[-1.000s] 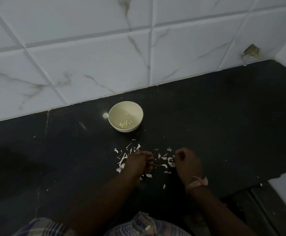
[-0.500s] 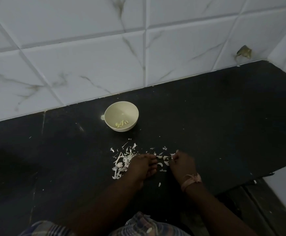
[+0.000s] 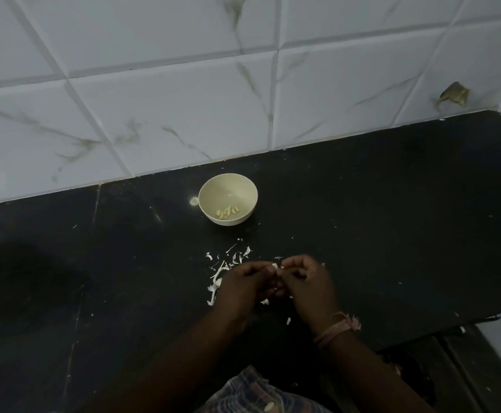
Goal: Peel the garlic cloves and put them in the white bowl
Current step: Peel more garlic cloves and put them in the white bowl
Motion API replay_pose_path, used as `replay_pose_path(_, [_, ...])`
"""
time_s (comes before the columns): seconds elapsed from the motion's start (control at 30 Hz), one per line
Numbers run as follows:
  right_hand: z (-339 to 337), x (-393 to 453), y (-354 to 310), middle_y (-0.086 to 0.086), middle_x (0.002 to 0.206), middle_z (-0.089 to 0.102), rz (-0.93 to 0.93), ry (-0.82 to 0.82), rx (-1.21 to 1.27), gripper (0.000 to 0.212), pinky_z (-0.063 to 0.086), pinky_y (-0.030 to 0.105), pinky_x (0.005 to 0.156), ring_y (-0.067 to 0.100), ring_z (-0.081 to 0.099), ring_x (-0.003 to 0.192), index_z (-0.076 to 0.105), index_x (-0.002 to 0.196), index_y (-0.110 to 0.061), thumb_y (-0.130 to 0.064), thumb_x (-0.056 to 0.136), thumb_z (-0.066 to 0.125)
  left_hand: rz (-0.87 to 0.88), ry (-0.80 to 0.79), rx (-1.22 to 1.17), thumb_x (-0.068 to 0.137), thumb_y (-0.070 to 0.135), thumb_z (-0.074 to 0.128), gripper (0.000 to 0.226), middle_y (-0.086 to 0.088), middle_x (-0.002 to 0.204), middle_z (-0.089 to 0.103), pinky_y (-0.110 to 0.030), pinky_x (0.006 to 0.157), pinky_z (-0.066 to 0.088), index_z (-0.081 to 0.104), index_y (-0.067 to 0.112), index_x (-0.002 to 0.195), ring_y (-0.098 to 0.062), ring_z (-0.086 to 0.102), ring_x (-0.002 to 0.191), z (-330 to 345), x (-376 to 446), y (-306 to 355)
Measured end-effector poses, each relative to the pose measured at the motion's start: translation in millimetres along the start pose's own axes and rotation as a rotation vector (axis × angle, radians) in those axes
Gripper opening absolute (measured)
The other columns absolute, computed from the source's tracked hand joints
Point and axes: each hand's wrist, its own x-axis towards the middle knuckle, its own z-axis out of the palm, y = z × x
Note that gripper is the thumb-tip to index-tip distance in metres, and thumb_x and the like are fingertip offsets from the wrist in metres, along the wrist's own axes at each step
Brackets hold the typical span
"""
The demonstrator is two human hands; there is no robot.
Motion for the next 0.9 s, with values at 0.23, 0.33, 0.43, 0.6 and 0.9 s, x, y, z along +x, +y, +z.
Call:
replay_pose_path(0.23, [18.0, -7.5, 0.4, 0.013, 0.080, 0.074, -0.036, -0.081, -0.001, 0.012, 0.061, 0.034, 0.063, 0.027, 0.073, 0.072, 0.071, 0.089, -0.007, 0.004, 0.090, 0.068, 0.074, 0.014, -0.065, 0.096, 0.005, 0.062, 0.017, -0.026, 0.093, 0.072, -0.039, 0.079, 0.060, 0.071, -0.009, 0.103, -0.032, 0.069, 0.080, -16.2, -16.7, 1.3])
replay_pose_path(0.33, [20.7, -10.3, -2.7, 0.011, 0.077, 0.074, -0.036, -0.099, 0.023, 0.012, 0.059, 0.031, 0.059, 0.021, 0.072, 0.066, 0.071, 0.090, -0.006, 0.004, 0.092, 0.066, 0.094, 0.015, -0.053, 0.097, 0.009, 0.063, 0.022, -0.027, 0.094, 0.071, -0.038, 0.078, 0.059, 0.069, -0.010, 0.107, -0.033, 0.068, 0.081, -20.1, -20.0, 1.9])
replay_pose_path(0.43, [20.8, -11.3, -3.0, 0.005, 0.081, 0.075, -0.076, -0.092, -0.040, 0.014, 0.059, 0.029, 0.060, 0.018, 0.073, 0.070, 0.074, 0.090, -0.011, -0.001, 0.094, 0.065, 0.136, 0.062, 0.070, 0.100, 0.012, 0.062, 0.019, -0.029, 0.101, 0.072, -0.042, 0.080, 0.061, 0.067, -0.004, 0.109, -0.042, 0.072, 0.088, -22.6, -20.2, 1.3])
replay_pose_path(0.6, [20.1, -10.9, -10.6, -0.001, 0.078, 0.075, -0.096, -0.119, -0.142, 0.011, 0.054, 0.023, 0.055, 0.010, 0.071, 0.064, 0.076, 0.089, -0.015, -0.009, 0.093, 0.068, 0.270, 0.095, 0.367, 0.099, 0.006, 0.062, 0.009, -0.010, 0.089, 0.077, -0.038, 0.077, 0.060, 0.070, 0.009, 0.100, -0.025, 0.076, 0.082, -24.2, -23.2, 5.7])
replay_pose_path(0.9, [24.1, -9.6, -19.9, 0.010, 0.061, 0.065, 0.018, -0.219, -0.059, 0.011, 0.046, 0.027, 0.046, 0.021, 0.057, 0.045, 0.073, 0.087, -0.004, -0.008, 0.093, 0.064, 0.382, 0.085, 0.500, 0.097, 0.007, 0.066, 0.008, 0.005, 0.086, 0.078, -0.017, 0.069, 0.054, 0.073, 0.010, 0.098, -0.010, 0.075, 0.074, -32.5, -35.2, 21.4])
